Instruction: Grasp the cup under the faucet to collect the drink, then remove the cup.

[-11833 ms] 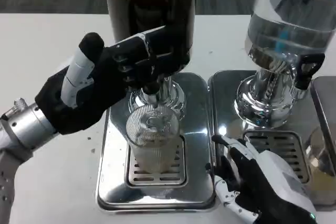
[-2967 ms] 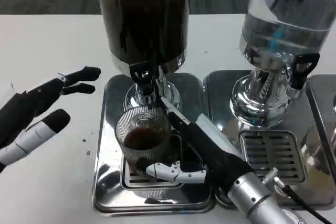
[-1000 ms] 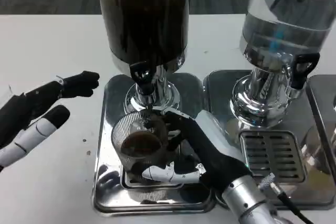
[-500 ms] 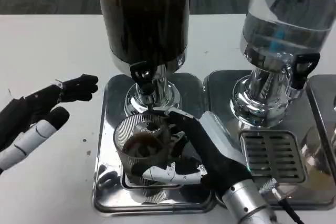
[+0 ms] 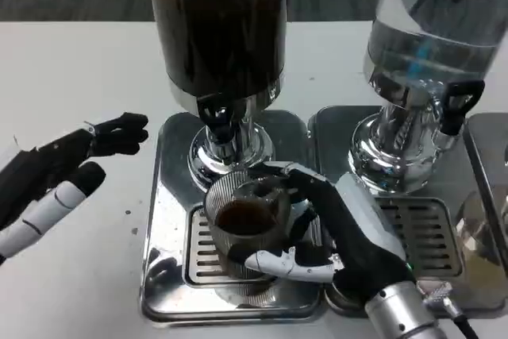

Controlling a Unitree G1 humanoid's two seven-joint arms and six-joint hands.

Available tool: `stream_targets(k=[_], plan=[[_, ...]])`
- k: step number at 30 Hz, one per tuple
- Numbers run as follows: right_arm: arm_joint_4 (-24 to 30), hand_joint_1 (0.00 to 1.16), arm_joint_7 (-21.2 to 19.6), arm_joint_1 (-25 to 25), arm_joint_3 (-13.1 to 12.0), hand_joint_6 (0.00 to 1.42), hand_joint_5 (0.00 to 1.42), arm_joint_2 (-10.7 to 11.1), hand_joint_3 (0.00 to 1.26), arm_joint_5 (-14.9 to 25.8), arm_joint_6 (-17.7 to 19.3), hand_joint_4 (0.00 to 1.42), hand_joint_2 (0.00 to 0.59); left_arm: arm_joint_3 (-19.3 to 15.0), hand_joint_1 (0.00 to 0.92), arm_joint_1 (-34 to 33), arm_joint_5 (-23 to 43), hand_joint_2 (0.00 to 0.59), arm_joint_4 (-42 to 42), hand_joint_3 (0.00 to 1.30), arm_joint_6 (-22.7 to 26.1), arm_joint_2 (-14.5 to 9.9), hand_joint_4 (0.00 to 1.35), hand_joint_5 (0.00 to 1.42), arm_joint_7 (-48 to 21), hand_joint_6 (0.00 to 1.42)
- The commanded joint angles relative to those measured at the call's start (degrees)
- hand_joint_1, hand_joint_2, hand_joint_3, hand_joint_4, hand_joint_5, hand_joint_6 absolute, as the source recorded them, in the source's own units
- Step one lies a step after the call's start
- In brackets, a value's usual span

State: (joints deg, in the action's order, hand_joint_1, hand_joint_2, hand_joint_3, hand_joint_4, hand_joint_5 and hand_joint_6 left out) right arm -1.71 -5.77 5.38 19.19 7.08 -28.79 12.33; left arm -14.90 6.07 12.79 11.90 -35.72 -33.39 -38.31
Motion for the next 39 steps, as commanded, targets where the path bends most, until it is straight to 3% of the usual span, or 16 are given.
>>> stream_targets(k=[1,18,30,39], plan=[[4.0,0.78,-0.7,1.3,-1.4,0.83,0.64,-0.1,0.4,1.1,0.5,0.47,0.202,0.4,0.0,-0.8,-0.5,0.178,1.0,0.23,0.1,-0.9,0.22,0.24,-0.4,0.18],[10.6,0.78,-0.1,6.1,-5.5,0.85,0.66,0.7,0.43,1.6,-1.2,0.48,0.223,2.3,0.0,-1.9,-2.2,0.166,4.1,0.21,-2.2,-0.6,0.19,0.23,-1.1,0.18],[15.9,0.78,1.2,9.0,-7.0,0.86,0.66,1.4,0.44,2.1,-2.6,0.5,0.224,3.5,0.0,0.7,-4.7,0.169,3.6,0.17,-7.0,-0.7,0.12,0.17,-0.3,0.16],[18.2,0.78,2.9,9.6,-8.2,0.86,0.67,2.3,0.45,2.9,-3.3,0.51,0.224,1.3,0.0,2.5,-11.8,0.156,5.3,0.07,-16.2,-4.0,0.0,0.01,2.7,0.07]])
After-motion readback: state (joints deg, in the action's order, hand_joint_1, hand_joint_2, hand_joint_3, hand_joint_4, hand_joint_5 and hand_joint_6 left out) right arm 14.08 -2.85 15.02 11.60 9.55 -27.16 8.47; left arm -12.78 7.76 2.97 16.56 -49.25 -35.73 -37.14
